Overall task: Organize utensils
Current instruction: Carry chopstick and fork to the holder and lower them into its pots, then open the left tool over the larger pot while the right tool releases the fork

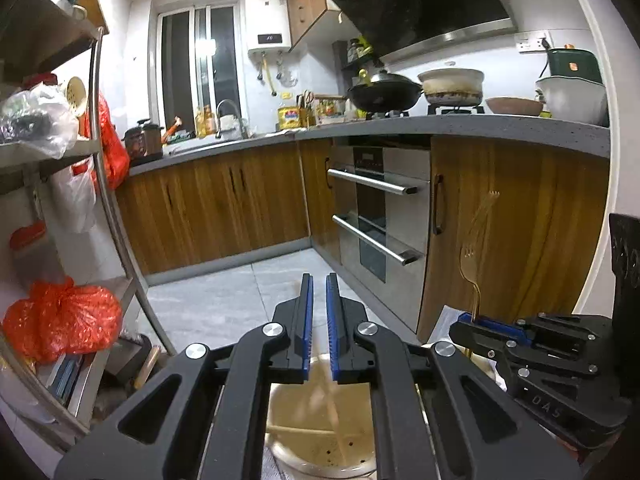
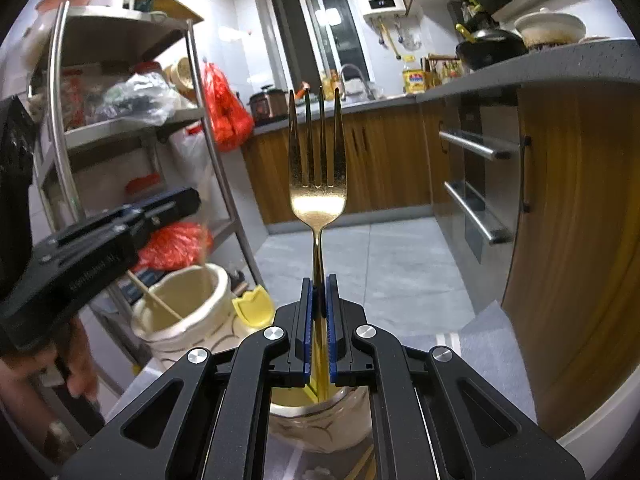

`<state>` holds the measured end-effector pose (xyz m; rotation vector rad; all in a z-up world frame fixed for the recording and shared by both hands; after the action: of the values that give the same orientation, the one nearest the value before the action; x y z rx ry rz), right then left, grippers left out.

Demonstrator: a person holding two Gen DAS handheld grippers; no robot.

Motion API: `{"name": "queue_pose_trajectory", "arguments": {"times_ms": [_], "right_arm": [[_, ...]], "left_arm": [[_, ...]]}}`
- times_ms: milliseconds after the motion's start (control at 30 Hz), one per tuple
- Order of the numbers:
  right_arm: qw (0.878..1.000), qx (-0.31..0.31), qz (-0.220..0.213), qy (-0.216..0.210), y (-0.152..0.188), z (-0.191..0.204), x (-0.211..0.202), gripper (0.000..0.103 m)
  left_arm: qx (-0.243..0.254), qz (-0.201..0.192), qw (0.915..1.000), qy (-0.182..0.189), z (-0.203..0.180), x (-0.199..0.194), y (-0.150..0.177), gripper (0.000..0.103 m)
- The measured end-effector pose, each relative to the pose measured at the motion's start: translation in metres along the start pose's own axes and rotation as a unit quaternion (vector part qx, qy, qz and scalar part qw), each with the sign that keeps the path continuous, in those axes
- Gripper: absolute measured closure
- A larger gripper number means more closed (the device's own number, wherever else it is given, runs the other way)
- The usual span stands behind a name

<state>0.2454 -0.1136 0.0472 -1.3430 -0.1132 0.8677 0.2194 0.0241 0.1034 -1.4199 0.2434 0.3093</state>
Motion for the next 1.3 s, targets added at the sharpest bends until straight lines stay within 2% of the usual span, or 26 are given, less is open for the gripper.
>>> {"name": "queue_pose_trajectory", "arguments": {"times_ms": [200,267,333,433,867,967,1033,1200,1267,1300], "right_arm": [[1.000,0.002,0.013,0.003,0.005,-0.002,0.006,0.096],[1.000,0.002,0.012,0.003,0.005,-0.002,0.006,0.096],[1.000,0.002,0.010,0.009,0.005,-0.003,0.006,0.096],[1.000,0.004,0.009,0.017,0.006,-0.006,0.007,0.095],[0.998,-0.011,0.005,0.061,0.005,-0.009,0.001,0.093],[0.997,-0.016,-0.002,0.070,0.004,-0.009,-0.001,0.088],[0.997,-0.015,-0.002,0.071,0.004,-0.009,-0.002,0.079],[0.998,-0.006,-0.004,0.062,0.002,-0.011,-0.008,0.065],[0.998,-0.005,-0.010,0.060,-0.001,-0.010,-0.014,0.053],[0.998,-0.004,-0.013,0.058,-0.002,-0.010,-0.018,0.043]], "left_arm": [[-0.011,0.013,0.9999,-0.002,0.008,0.003,0.001,0.094],[-0.009,0.012,0.9999,-0.005,0.008,0.003,0.002,0.077],[-0.010,0.005,0.9999,-0.004,0.009,0.001,0.002,0.066],[-0.012,0.001,0.9999,-0.006,0.010,-0.001,0.002,0.056],[-0.008,0.003,0.9999,-0.007,0.002,-0.008,0.000,0.054],[-0.007,0.002,0.9999,-0.007,-0.001,-0.010,-0.002,0.054],[-0.006,0.004,0.9999,-0.007,-0.002,-0.010,-0.002,0.054],[-0.005,0.005,0.9999,-0.009,-0.003,-0.013,-0.003,0.052],[-0.007,0.003,0.9999,-0.009,-0.003,-0.014,-0.004,0.044],[-0.010,0.000,0.9999,-0.011,-0.002,-0.017,-0.004,0.042]]}}
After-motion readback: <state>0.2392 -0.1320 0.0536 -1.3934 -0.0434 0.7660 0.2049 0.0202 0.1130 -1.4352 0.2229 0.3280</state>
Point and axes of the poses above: each gripper's, at about its wrist camera, not at the fingertips, and x roughly the way its jaws point, z to its left, y to its underside, the point moved 2 cm from there along x, roughly the way its jaws point, and after that the axes turned 2 degrees about -y, right-handed, at the moved point
